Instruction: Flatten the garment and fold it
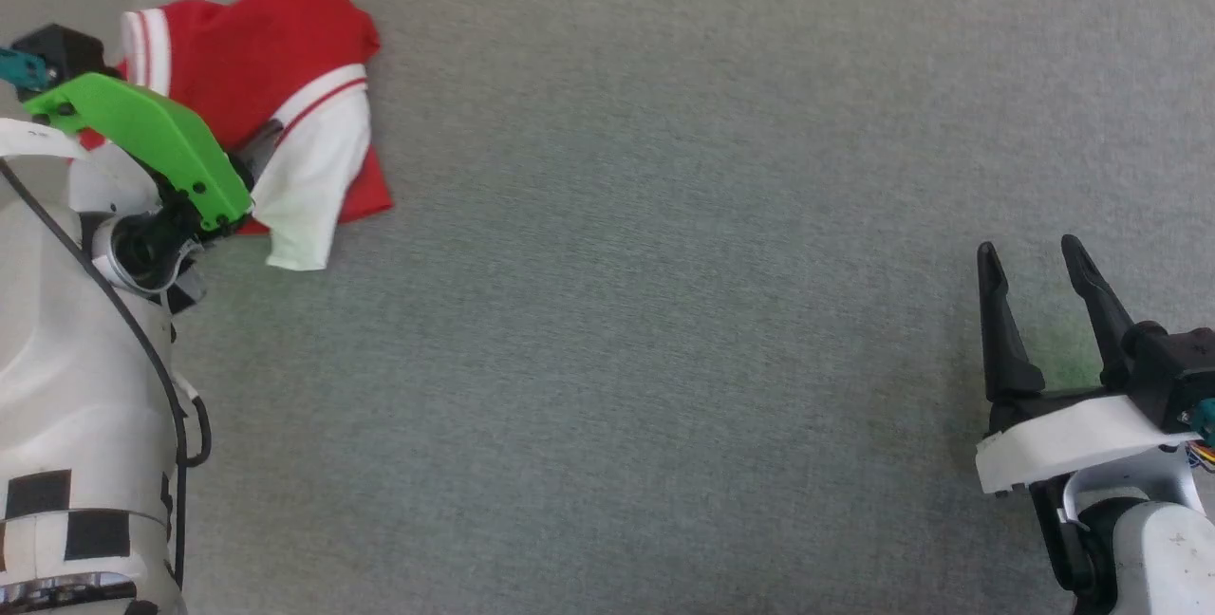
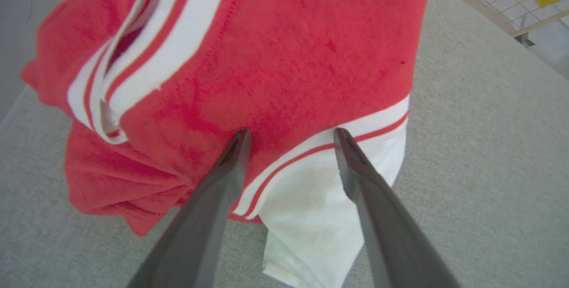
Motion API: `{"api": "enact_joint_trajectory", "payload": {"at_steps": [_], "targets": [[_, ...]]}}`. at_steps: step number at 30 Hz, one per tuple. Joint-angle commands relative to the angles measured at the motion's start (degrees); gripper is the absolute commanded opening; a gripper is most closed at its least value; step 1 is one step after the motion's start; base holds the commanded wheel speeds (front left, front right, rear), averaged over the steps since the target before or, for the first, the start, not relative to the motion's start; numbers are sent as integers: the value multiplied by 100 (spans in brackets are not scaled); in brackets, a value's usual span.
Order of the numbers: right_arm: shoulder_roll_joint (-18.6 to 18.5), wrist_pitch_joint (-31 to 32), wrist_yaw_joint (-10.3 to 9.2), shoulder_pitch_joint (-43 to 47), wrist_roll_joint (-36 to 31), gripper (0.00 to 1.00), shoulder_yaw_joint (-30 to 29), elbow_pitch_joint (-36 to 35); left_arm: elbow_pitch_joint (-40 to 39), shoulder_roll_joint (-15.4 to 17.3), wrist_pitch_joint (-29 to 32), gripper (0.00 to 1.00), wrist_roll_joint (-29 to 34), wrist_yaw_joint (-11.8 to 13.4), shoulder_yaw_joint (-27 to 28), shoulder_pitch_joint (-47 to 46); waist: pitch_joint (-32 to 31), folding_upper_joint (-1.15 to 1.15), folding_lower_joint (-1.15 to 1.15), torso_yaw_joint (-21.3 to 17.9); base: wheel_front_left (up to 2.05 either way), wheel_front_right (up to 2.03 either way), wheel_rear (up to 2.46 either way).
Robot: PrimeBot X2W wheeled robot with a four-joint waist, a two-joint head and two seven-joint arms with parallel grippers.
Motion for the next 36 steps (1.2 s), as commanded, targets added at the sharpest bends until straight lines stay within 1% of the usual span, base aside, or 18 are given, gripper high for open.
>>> {"api": "enact_joint_trajectory", "payload": {"at_steps": [1, 7, 9, 10, 13, 16, 19, 22, 23, 30, 33, 36], "targets": [[-5, -49, -9, -109, -46, 100, -8, -43, 67, -21, 87, 100, -25, 42, -25, 11, 363, 0, -2, -300, 0, 0, 0], [-5, -32, -9, -125, -70, 100, -25, -49, 321, -208, 214, 100, 39, 28, -272, 345, 411, 0, -2, -244, 0, 0, 0], [-5, -16, -9, -131, -74, 100, -10, -29, 329, -234, 115, 100, 69, 4, -346, 447, 382, 0, -2, -214, 0, 0, 0], [-5, -10, -9, -134, -77, 100, 1, -19, 295, -204, -45, 0, 131, -11, -397, 484, 348, 0, -2, -197, 0, 0, 0], [-5, -9, -9, -120, -76, 100, 9, 16, 158, -114, -612, 0, 214, -42, -419, 506, 203, 0, -2, -140, 0, 0, 0], [-5, -34, -9, -87, -53, 100, 28, 106, -2, 73, -1357, 0, 443, -52, -454, 379, -29, 0, -2, -77, 0, 0, 0], [-5, -95, -9, -24, 21, 100, 53, 230, -197, 114, -1965, 0, 578, -57, -483, 152, -336, 0, -2, -20, 0, 0, 0], [-5, -170, -9, 46, 163, 100, 81, 385, -374, 118, -2343, 0, 657, -36, -489, -145, -660, 0, -2, -14, 0, 0, 0], [-5, -270, -9, 108, 329, 100, 153, 578, -585, 70, -2535, 0, 636, -46, -515, -483, -1005, 0, -2, -93, 0, 0, 0], [-5, -567, -9, 265, 716, 100, 256, 1048, -1187, -184, -2684, 0, 513, -100, -1098, -1211, -1758, 0, -2, -449, 0, 0, 0], [-5, -669, -9, 354, 805, 100, 255, 1210, -1465, -402, -2638, 0, 246, -105, -1368, -1351, -1963, 0, -2, -638, 0, 0, 0], [-5, -733, -9, 445, 840, 100, 193, 1317, -1638, -585, -2547, 0, -14, -107, -1616, -1281, -2093, 0, -2, -800, 0, 0, 0]]}}
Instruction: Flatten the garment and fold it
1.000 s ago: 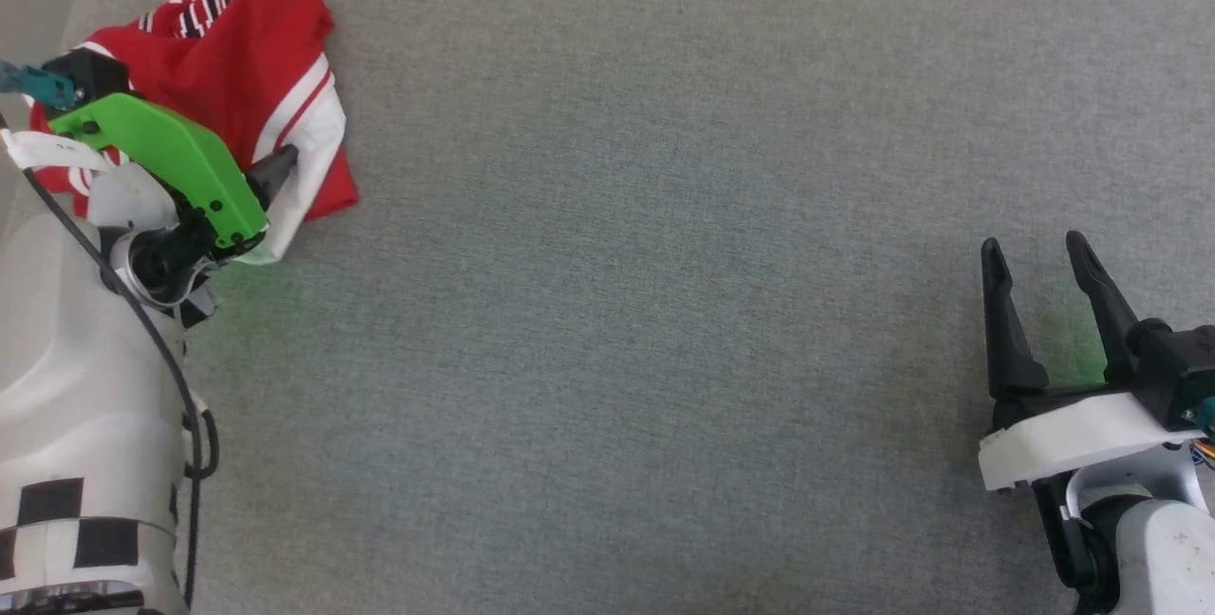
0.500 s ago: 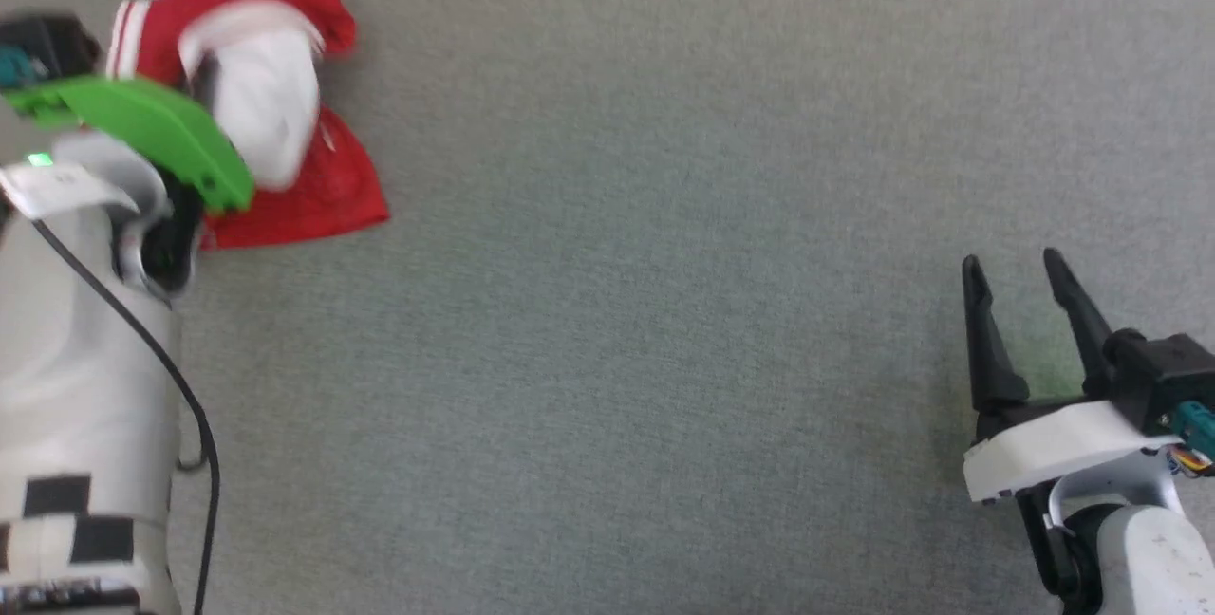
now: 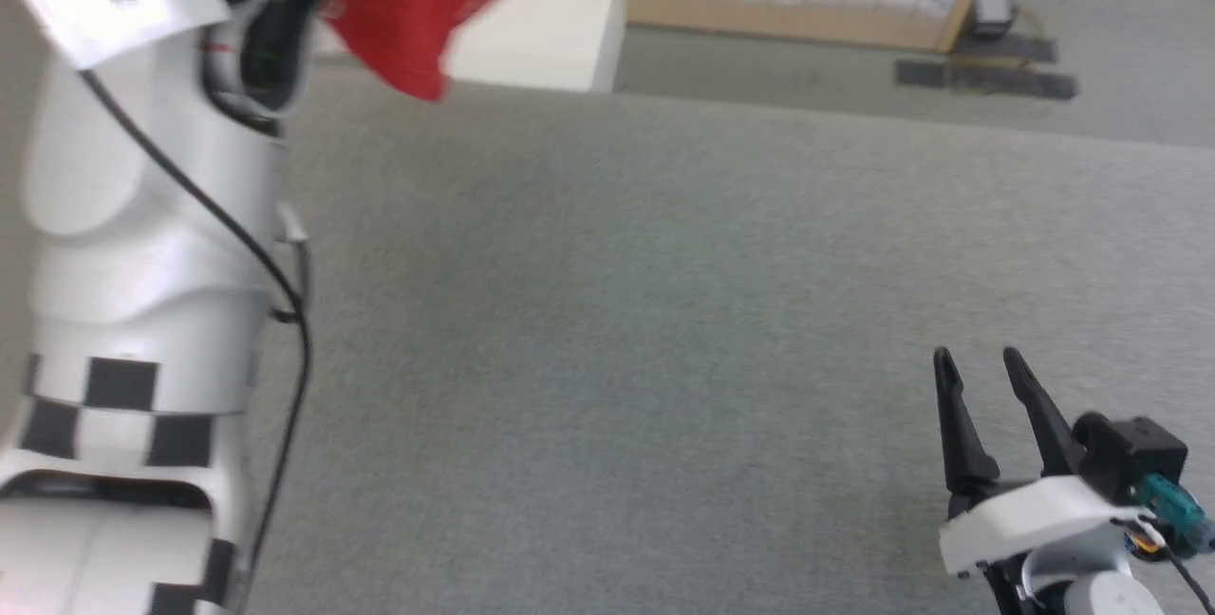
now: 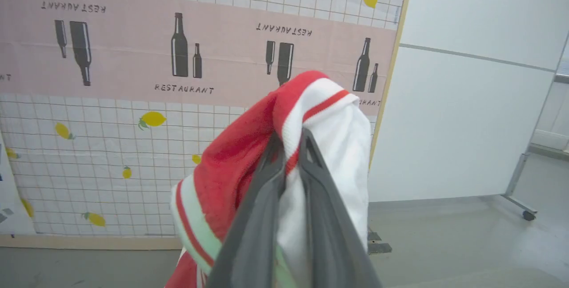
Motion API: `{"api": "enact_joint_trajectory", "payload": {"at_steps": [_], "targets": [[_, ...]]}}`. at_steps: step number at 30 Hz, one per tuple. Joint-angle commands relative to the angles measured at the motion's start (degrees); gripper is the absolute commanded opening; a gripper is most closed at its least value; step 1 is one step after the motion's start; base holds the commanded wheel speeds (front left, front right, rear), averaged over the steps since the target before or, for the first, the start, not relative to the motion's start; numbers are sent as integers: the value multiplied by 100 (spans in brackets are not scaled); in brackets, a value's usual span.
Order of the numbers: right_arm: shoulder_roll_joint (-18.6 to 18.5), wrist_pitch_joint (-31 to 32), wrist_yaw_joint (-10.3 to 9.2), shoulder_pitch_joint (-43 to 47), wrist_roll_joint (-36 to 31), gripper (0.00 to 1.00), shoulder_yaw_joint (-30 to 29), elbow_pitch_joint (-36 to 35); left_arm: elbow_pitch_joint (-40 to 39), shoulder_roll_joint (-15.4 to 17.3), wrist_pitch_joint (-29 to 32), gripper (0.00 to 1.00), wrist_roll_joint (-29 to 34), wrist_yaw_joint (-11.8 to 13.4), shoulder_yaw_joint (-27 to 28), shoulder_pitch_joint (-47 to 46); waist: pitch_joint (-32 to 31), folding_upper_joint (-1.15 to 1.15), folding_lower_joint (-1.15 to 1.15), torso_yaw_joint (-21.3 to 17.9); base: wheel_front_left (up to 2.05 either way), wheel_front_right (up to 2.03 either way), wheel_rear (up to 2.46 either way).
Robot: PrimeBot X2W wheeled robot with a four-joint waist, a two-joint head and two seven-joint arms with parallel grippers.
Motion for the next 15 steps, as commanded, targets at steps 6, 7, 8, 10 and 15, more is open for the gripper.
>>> {"api": "enact_joint_trajectory", "payload": {"at_steps": [6, 7, 8, 10, 15], "targets": [[-6, -99, -9, 223, 44, 100, -239, 99, -61, -502, 165, 0, -487, -39, -470, 764, -509, 0, 0, -646, 0, 0, 0], [-6, -103, -9, 246, 44, 100, -269, 107, -55, -581, 221, 0, -566, -40, -600, 987, -523, 0, 0, -685, 0, 0, 0], [-6, -106, -9, 261, 44, 100, -285, 112, -54, -640, 241, 0, -630, -40, -696, 1180, -531, 0, 0, -717, 0, 0, 0], [-6, -99, -9, 293, 44, 100, -307, 97, -14, -735, 352, 0, -723, -40, -1004, 1631, -532, 0, 0, -776, 0, 0, 0], [-6, -97, -9, 286, 55, 100, -301, 106, 292, -898, 767, 0, -980, -39, -1794, 2676, -505, 0, 0, -878, 0, 0, 0]]}}
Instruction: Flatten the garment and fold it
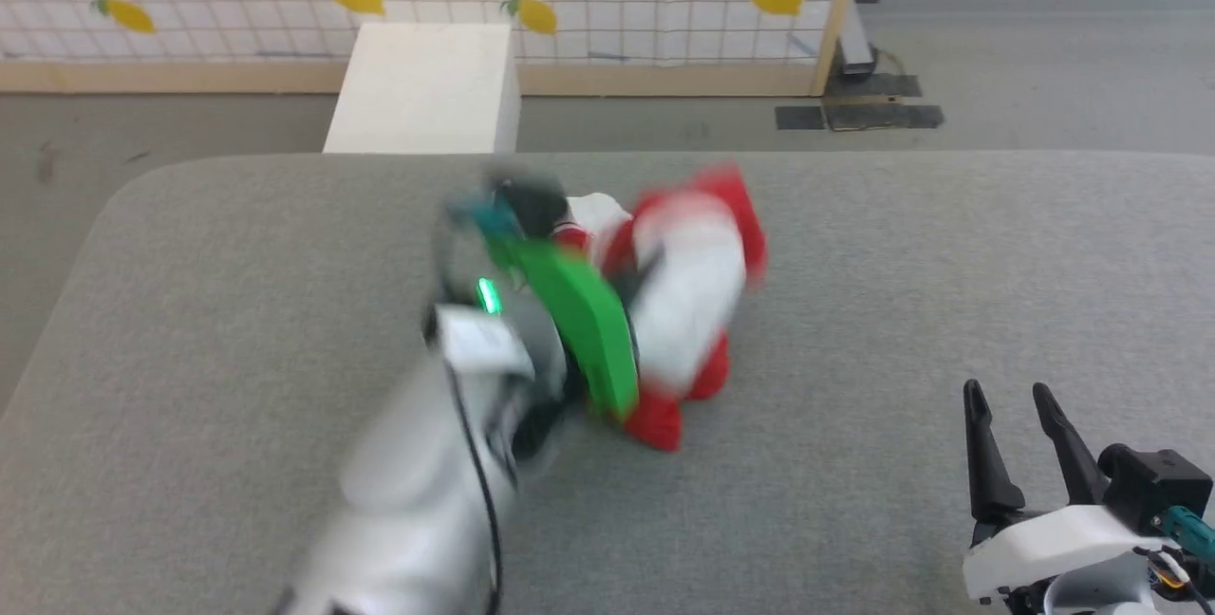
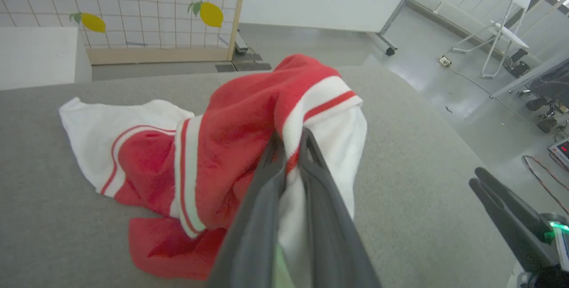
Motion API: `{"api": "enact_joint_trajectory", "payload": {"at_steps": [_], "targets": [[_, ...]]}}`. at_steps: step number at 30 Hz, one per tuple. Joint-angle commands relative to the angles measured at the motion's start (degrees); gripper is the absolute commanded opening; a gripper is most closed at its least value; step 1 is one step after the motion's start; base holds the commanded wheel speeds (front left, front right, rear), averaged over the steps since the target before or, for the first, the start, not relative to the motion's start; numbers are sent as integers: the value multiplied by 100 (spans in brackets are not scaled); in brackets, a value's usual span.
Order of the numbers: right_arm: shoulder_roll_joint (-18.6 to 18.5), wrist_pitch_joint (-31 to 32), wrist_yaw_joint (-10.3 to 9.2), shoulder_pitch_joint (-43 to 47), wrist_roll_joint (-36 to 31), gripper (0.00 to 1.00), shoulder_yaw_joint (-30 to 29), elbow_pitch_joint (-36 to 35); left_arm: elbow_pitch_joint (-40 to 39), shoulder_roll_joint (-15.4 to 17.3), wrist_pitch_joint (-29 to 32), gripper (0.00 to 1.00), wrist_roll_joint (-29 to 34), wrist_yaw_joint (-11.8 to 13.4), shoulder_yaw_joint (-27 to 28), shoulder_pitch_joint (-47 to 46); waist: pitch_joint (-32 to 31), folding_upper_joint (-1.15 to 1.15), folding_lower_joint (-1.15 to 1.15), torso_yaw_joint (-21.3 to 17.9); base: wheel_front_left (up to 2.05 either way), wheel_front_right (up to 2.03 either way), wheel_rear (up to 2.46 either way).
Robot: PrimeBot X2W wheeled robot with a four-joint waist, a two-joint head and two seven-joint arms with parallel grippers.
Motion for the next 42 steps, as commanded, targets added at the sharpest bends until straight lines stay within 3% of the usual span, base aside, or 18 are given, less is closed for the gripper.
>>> {"api": "enact_joint_trajectory", "payload": {"at_steps": [1, 5, 6, 7, 8, 13, 18, 26, 29, 36, 42], "targets": [[0, -36, -9, 8, 53, 100, 15, 8, 80, -23, 121, 0, -98, -34, -144, 244, -17, 0, 0, -73, 0, 0, 0], [0, -46, -9, -1, 76, 100, 26, 24, 326, -54, 780, 0, -245, 168, -682, 820, -21, 0, 0, -91, 0, 0, 0], [0, -51, -9, 5, 81, 100, 23, 31, 348, -56, 937, 23, -272, 215, -776, 900, -31, 0, 0, -84, 0, 0, 0], [0, -55, -9, 17, 87, 100, 22, 38, 332, -59, 1062, 84, -322, 263, -844, 980, -45, 0, 0, -70, 0, 0, 0], [0, -57, -9, 28, 93, 100, 21, 40, 304, -61, 1136, 100, -375, 306, -868, 1032, -54, 0, 0, -55, 0, 0, 0], [0, -69, -9, 78, 119, 100, 3, 78, -178, -65, 996, 100, -724, 459, -601, 1069, -140, 0, 0, 73, 0, 0, 0], [0, -44, -9, 97, 144, 100, -4, 91, -814, 74, 230, 100, -884, 575, 108, 869, -238, 0, 0, 179, 0, 0, 0], [0, 130, -9, 184, 107, 100, 68, 90, -1392, 1014, -2032, 100, 277, 746, 781, 1114, -378, 0, 0, 255, 0, 0, 0], [0, 231, -9, 254, 90, 100, 123, 67, -1431, 1299, -2699, 100, 770, 1039, 942, 1425, -417, 0, 0, 278, 0, 0, 0], [0, 911, -9, 308, -39, 100, 368, -118, -1951, 1521, -2950, 100, 1391, 1537, 1396, 2482, -437, 0, 0, 250, 0, 0, 0], [0, 2410, -9, 284, 42, 100, 1006, -342, -2375, 1324, -2954, 100, 1547, 1639, 1788, 3390, -370, 0, 0, 281, 0, 0, 0]]}}
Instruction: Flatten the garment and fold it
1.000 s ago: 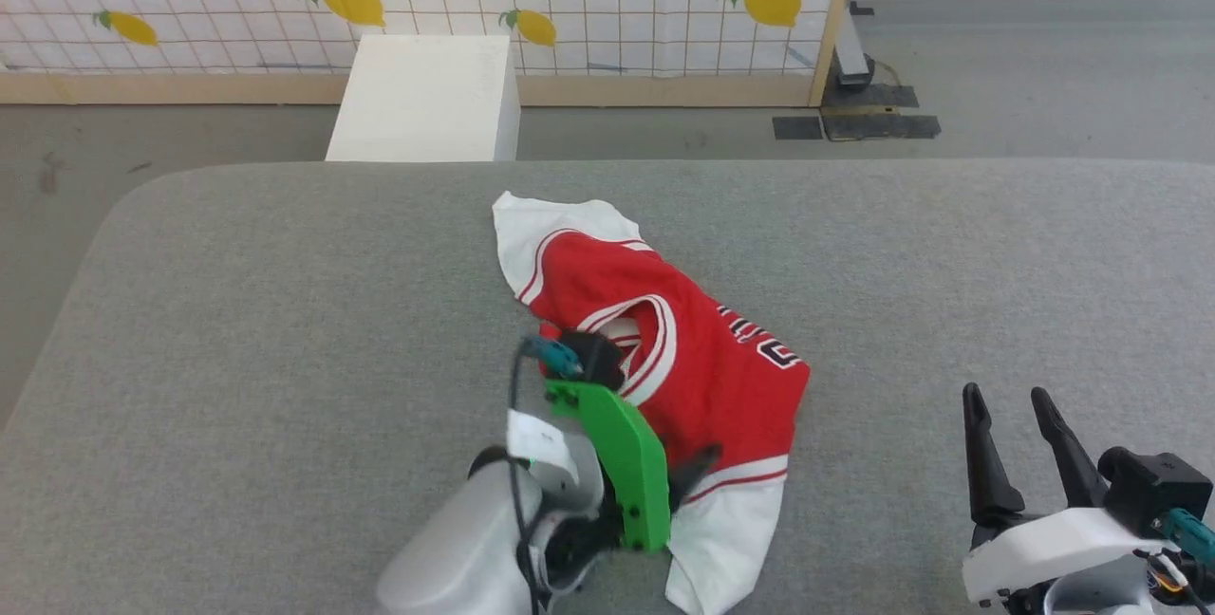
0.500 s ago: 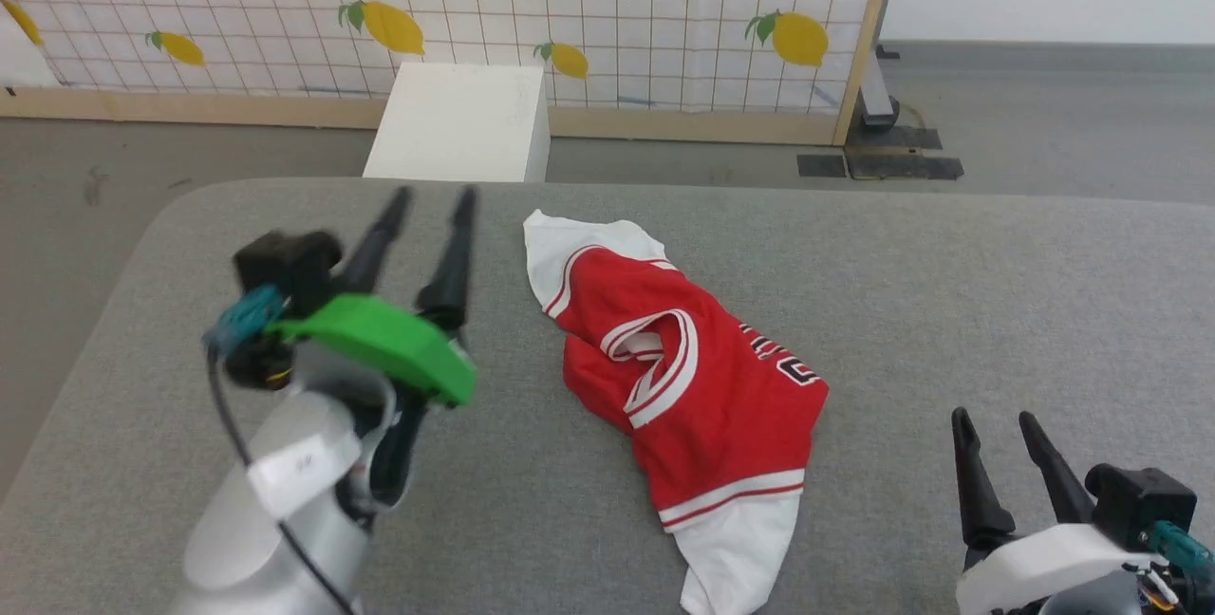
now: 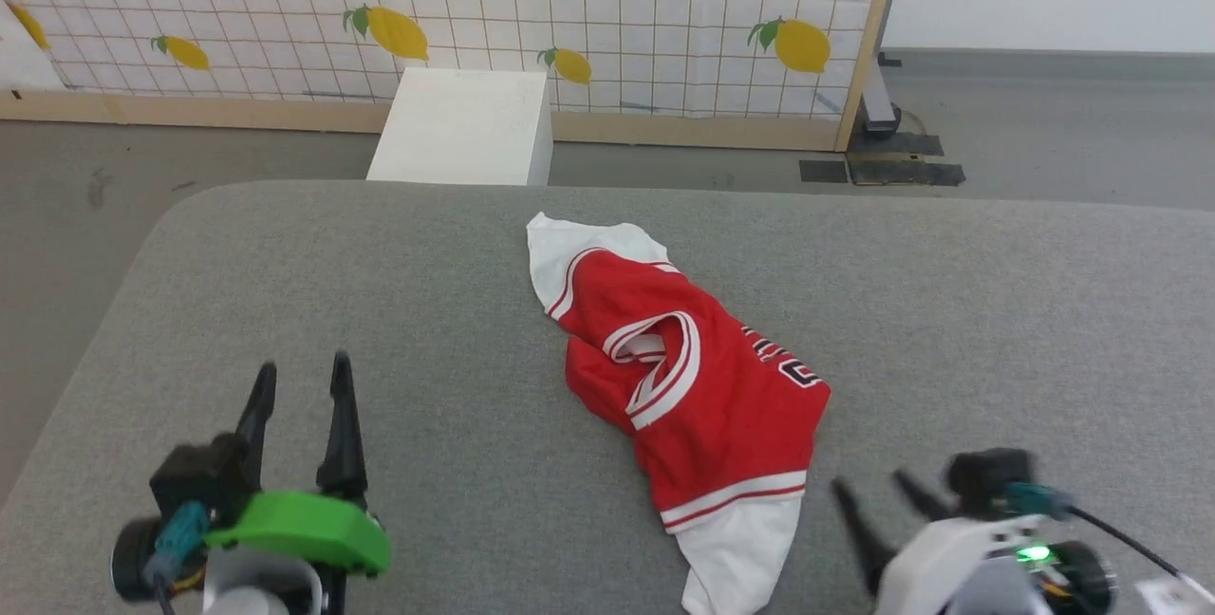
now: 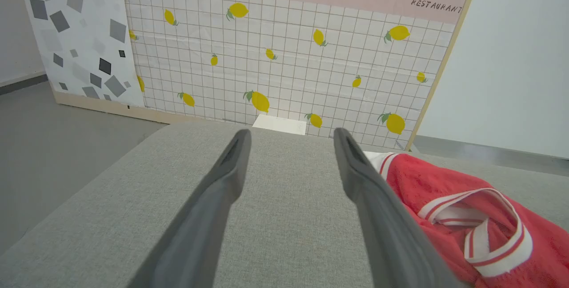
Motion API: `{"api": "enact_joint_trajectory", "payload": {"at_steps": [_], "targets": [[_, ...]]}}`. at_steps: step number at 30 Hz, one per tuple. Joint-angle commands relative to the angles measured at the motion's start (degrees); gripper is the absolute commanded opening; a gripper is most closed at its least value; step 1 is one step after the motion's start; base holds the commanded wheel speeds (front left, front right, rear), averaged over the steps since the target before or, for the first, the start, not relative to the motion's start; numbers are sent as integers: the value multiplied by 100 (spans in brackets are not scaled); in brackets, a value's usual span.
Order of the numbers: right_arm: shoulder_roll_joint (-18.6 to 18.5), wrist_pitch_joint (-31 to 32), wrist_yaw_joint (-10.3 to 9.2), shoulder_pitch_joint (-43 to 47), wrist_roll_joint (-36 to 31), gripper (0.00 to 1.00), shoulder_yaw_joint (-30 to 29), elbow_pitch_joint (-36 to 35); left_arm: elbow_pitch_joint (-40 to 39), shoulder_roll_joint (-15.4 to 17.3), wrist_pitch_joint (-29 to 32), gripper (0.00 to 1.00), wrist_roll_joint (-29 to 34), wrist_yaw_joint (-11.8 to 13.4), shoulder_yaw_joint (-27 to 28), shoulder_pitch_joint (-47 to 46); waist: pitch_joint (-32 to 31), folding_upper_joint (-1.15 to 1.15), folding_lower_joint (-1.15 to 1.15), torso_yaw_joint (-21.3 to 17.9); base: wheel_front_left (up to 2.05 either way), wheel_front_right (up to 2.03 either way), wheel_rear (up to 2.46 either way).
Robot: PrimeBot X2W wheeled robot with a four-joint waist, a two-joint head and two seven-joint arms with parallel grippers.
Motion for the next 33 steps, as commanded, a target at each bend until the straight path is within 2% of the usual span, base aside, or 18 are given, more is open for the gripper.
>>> {"api": "enact_joint_trajectory", "payload": {"at_steps": [1, 2, 6, 14, 15, 19, 23, 28, 33], "targets": [[4, 408, -9, 12, 44, 100, 225, -26, -81, -92, -25, 100, 58, 14, 79, 193, 53, 0, 0, 46, 0, 0, 0], [4, 1249, -9, -97, 43, 100, 495, 57, -186, -248, -26, 100, 79, -53, 195, 410, 165, 0, 0, 158, 0, 0, 0], [4, 1979, -9, -362, -218, 100, 713, 328, -250, -377, -26, 100, 159, -192, 306, 417, 368, 0, 0, 369, 0, 0, 0], [4, 2251, -9, -738, -284, 100, 1040, 942, -248, -624, -27, 100, 351, -435, 505, 252, 644, 0, 0, 696, 0, 0, 0], [4, 2268, -9, -781, -275, 0, 1026, 1090, -189, -699, -27, 100, 399, -519, 571, 231, 660, 0, 0, 721, 0, 0, 0], [4, 2198, -9, -765, -199, 0, 845, 1051, -113, -797, -27, 100, 451, -610, 671, 262, 603, 0, 0, 663, 0, 0, 0], [4, 2340, -9, -631, -256, 0, 315, 758, -98, -883, -27, 100, 522, -682, 745, 306, 506, 0, 0, 540, 0, 0, 0], [-419, 2690, -9, -675, -683, 0, -833, 282, -150, -975, -27, 100, 629, -754, 830, 293, 479, 0, 0, 393, 0, 0, 0], [-680, 2641, -9, -1166, -995, 0, -1882, 166, -96, -1033, -27, 100, 689, -881, 815, 204, 548, 0, 0, 330, 0, 0, 0]]}}
